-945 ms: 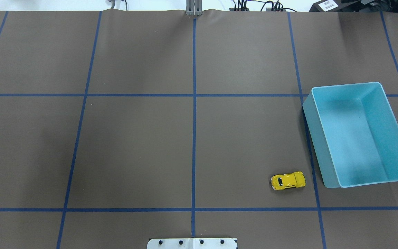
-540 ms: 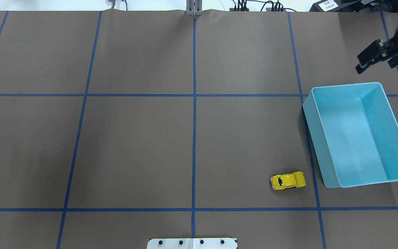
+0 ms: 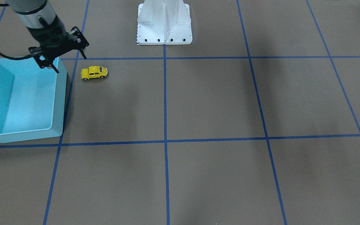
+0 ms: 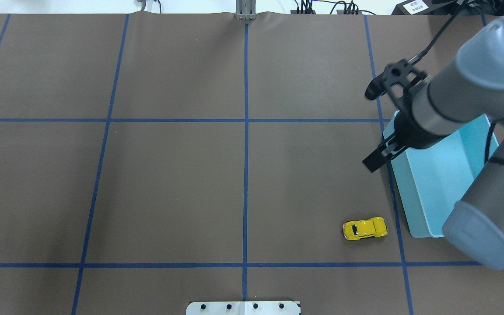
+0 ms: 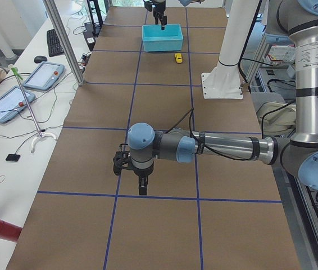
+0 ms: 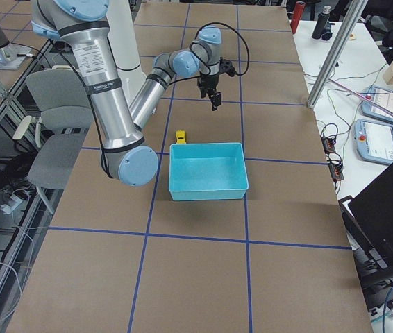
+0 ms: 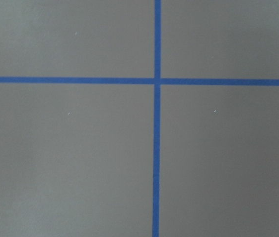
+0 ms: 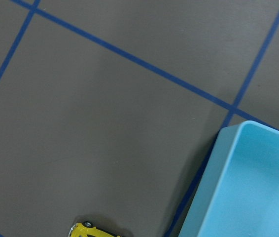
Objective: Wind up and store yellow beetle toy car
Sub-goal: 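Move the right gripper down to the car beside the blue bin, then close the right gripper around the yellow car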
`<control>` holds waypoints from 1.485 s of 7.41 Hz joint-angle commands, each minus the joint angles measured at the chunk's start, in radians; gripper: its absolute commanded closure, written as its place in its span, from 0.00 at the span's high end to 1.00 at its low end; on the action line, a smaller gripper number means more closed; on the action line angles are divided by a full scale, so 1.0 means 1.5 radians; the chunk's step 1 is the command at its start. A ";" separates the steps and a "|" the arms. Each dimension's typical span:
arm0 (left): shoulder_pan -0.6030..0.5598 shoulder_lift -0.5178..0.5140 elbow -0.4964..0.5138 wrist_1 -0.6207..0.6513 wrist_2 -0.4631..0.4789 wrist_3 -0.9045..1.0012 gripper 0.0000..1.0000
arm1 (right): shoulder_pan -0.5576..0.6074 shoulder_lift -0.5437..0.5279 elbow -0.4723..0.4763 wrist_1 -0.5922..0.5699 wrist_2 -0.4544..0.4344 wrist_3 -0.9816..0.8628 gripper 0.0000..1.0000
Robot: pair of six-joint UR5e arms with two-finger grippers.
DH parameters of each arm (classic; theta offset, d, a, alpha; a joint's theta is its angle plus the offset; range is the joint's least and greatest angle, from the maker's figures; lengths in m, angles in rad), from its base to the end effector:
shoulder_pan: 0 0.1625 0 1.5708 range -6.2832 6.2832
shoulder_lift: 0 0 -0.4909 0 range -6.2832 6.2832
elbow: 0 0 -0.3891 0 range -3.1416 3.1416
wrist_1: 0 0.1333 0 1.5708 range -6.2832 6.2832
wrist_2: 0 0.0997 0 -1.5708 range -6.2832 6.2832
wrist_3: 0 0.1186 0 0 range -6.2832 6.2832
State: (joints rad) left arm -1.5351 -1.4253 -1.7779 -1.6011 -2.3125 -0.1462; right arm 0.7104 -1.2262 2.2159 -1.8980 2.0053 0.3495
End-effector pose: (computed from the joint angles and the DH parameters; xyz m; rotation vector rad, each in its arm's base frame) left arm -0.0380 -0.4261 0.7022 0.0200 0.7462 -0.0712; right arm -0.3430 -0.4051 0.3228 0.3033 -0.7269 -0.6286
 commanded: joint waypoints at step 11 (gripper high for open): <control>-0.013 0.009 -0.002 0.002 -0.049 0.000 1.00 | -0.231 -0.266 -0.111 0.575 -0.112 -0.344 0.99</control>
State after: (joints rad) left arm -1.5565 -1.4121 -1.7872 -1.5984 -2.3930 -0.1457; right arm 0.3886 -1.6124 2.0528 -1.0466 1.8316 -0.1563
